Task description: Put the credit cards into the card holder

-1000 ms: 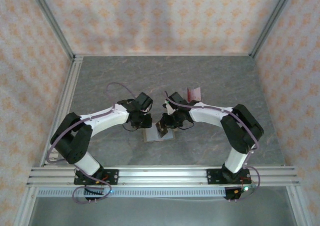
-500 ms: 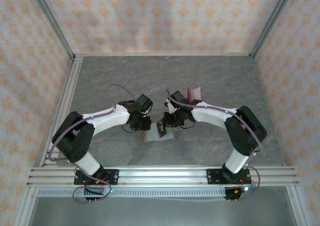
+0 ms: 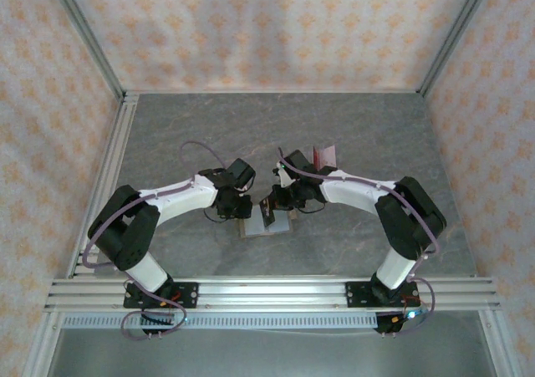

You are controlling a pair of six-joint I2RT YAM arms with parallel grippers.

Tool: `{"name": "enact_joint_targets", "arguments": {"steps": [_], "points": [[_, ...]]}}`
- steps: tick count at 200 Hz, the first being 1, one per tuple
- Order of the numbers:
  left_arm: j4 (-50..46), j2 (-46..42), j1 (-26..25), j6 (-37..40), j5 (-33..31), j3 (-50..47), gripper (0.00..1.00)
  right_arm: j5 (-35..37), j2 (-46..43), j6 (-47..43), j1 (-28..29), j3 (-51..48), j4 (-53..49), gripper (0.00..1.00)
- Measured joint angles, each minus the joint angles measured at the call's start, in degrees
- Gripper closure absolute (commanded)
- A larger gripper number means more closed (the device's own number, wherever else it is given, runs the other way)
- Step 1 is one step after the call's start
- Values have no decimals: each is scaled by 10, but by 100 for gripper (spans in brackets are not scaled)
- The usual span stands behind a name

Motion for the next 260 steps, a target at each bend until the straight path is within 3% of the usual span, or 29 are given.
{"name": "enact_joint_targets", "arguments": {"steps": [260], "points": [[-3,23,-2,1,-30,-3,79,-10,-10,47,-14,-51,123,100]]}}
